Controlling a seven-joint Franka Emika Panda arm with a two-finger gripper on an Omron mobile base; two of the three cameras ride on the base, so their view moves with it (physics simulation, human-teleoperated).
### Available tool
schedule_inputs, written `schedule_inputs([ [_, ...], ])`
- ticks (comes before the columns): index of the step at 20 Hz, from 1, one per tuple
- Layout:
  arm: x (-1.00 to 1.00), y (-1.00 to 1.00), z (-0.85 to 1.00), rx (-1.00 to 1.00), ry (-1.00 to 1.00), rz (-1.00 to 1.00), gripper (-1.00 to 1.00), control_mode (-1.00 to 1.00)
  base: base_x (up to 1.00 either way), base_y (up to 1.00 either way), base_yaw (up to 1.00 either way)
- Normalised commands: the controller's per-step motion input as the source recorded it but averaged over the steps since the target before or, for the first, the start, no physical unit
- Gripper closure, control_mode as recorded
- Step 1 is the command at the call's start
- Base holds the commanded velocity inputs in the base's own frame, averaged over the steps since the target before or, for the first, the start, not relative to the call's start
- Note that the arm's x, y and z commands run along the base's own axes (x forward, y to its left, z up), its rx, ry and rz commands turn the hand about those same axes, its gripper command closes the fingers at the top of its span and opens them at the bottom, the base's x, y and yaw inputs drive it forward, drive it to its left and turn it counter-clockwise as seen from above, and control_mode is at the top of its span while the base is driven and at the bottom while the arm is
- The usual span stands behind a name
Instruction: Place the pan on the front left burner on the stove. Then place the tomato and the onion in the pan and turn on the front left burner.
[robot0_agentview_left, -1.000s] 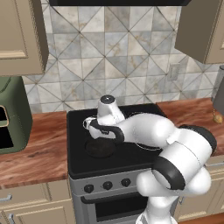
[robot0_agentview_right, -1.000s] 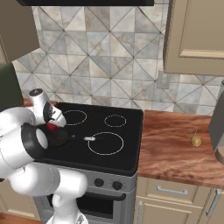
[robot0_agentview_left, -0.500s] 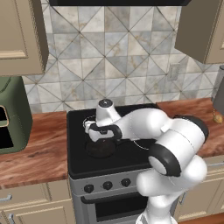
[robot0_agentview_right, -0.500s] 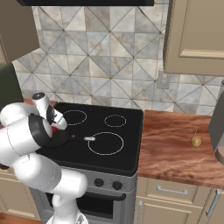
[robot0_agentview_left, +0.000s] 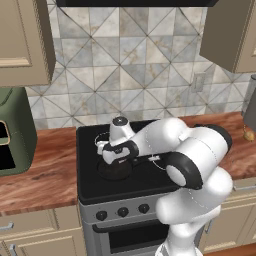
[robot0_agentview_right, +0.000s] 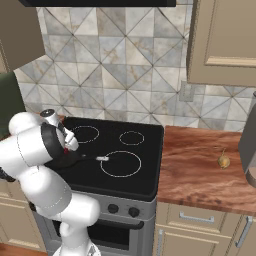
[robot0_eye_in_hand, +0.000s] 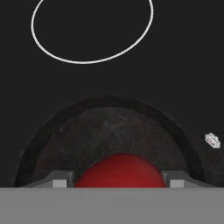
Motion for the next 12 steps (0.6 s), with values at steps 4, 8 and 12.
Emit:
schedule_inputs([
  [4, 0.08, 0.04, -0.19, 0.0, 0.02, 0.0, 1.0, -1.0, 0.0, 0.0, 0.0],
  [8, 0.03, 0.12, -0.14, 0.0, 0.01, 0.0, -1.0, -1.0, 0.0, 0.0, 0.0],
  [12, 0.0, 0.12, -0.02, 0.0, 0.0, 0.0, -1.0, -1.0, 0.0, 0.0, 0.0],
])
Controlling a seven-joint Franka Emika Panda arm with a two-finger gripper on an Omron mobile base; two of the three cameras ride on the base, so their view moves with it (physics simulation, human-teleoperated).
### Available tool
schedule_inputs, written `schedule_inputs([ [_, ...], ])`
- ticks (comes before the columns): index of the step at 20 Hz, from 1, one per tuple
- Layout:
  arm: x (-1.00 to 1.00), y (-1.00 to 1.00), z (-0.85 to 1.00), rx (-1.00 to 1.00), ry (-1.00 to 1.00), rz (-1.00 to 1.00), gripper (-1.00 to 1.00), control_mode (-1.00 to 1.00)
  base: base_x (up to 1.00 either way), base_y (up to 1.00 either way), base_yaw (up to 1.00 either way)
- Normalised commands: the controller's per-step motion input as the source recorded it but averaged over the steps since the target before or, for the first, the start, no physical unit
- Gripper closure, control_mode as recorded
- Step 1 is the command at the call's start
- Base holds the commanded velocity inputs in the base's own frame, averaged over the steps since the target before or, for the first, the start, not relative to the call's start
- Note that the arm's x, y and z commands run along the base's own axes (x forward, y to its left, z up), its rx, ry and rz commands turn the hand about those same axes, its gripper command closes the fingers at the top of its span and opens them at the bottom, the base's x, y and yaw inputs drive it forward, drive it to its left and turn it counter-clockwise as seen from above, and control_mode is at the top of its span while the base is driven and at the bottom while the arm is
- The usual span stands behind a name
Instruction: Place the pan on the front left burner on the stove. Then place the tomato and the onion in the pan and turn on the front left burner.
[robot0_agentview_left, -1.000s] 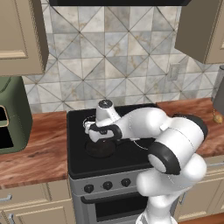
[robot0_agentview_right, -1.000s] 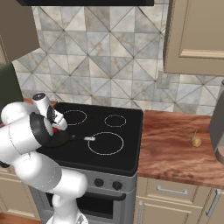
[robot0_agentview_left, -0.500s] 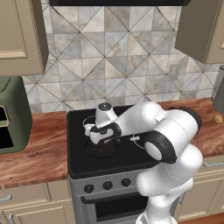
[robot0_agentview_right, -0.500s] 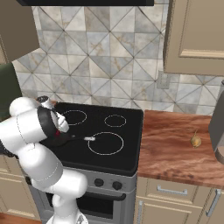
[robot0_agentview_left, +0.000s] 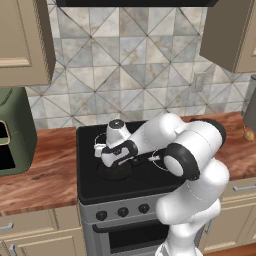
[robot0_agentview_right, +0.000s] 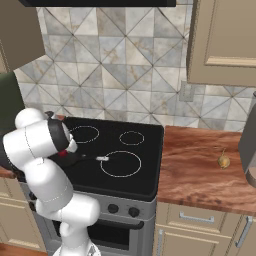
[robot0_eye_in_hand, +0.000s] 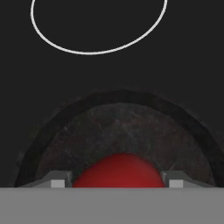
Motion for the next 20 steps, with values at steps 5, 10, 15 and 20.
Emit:
schedule_inputs([
  [5, 0.0, 0.0, 0.0, 0.0, 0.0, 0.0, -1.0, -1.0, 0.0, 0.0, 0.0],
  [10, 0.0, 0.0, 0.03, 0.0, 0.0, 0.0, -1.0, -1.0, 0.0, 0.0, 0.0],
  [15, 0.0, -0.06, 0.46, 0.0, 0.0, 0.0, -1.0, -1.0, 0.0, 0.0, 0.0],
  [20, 0.0, -0.29, 0.61, 0.0, 0.0, -0.02, -1.0, -1.0, 0.0, 0.0, 0.0],
])
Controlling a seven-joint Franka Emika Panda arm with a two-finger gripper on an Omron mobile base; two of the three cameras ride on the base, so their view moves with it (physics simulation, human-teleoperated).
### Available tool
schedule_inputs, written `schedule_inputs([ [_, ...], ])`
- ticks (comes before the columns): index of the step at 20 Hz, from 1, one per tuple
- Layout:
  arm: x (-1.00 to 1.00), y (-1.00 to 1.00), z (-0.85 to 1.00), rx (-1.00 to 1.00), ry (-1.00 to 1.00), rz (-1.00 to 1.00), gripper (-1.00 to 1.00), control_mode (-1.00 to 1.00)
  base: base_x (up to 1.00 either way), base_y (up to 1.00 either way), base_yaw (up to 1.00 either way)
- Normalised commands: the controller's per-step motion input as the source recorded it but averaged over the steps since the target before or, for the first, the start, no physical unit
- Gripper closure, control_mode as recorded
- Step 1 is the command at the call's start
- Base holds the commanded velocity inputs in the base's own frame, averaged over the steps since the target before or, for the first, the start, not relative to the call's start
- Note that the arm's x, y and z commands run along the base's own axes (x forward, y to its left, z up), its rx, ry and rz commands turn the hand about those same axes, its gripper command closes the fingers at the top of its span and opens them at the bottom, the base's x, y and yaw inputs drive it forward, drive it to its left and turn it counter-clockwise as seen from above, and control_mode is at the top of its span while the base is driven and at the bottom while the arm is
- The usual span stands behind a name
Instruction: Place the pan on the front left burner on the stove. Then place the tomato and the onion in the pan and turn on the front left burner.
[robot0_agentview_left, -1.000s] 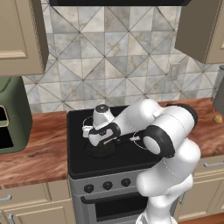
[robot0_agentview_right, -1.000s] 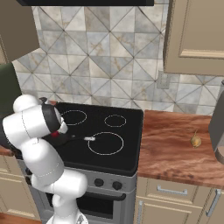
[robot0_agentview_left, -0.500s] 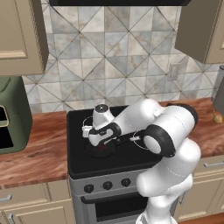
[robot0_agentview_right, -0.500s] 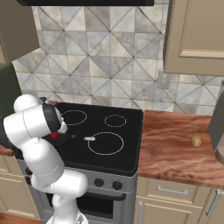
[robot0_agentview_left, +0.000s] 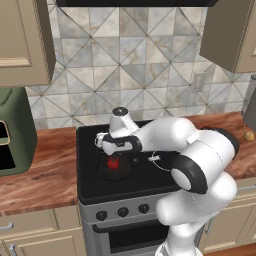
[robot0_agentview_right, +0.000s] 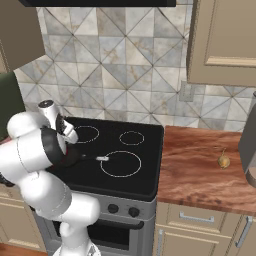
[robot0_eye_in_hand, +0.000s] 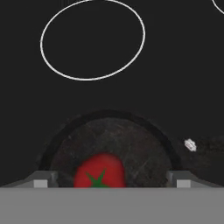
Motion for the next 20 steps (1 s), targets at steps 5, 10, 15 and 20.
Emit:
schedule_inputs([
  [5, 0.0, -0.47, 0.32, 0.0, 0.0, -0.04, -1.0, -1.0, 0.0, 0.0, 0.0],
  [10, 0.0, -0.54, 0.09, 0.0, 0.0, -0.05, -1.0, -1.0, 0.0, 0.0, 0.0],
  [15, 0.0, -0.59, 0.03, 0.0, 0.0, -0.06, -1.0, -1.0, 0.0, 0.0, 0.0],
  [20, 0.0, -0.66, 0.0, 0.0, 0.0, -0.06, -1.0, -1.0, 0.0, 0.0, 0.0],
])
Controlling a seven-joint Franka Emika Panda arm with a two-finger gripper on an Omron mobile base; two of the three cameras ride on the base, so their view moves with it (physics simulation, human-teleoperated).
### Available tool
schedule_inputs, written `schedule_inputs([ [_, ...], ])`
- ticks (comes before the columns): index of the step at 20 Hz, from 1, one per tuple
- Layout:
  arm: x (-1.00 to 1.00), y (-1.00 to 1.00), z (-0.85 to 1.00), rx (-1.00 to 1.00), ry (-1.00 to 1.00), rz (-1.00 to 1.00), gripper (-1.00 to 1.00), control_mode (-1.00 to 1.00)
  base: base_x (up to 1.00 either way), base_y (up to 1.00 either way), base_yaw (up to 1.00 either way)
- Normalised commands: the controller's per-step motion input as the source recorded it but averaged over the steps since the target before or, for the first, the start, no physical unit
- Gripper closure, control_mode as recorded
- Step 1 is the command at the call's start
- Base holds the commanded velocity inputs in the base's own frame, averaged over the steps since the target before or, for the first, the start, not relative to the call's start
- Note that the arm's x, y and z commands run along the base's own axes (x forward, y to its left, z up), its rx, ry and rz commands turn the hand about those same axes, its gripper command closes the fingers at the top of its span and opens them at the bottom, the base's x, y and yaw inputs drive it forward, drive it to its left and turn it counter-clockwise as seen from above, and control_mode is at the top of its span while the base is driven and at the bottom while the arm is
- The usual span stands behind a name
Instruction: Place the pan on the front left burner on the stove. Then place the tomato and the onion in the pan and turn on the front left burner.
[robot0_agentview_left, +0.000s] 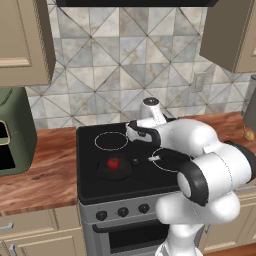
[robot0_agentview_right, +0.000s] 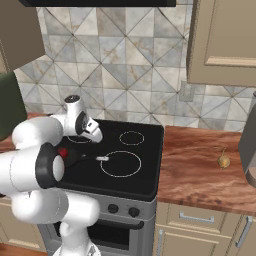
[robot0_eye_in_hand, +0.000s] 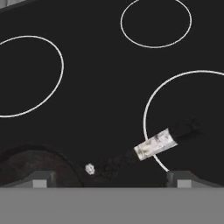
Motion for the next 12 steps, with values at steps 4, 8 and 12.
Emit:
schedule_inputs([
  [4, 0.0, -0.64, 0.0, -0.01, 0.0, -0.06, -1.0, -1.0, 0.0, 0.0, 0.0],
  [8, 0.0, -0.64, 0.0, -0.03, 0.0, -0.07, -1.0, -1.0, 0.0, 0.0, 0.0],
  [12, 0.0, -0.63, 0.0, -0.04, 0.0, -0.08, -1.0, -1.0, 0.0, 0.0, 0.0],
])
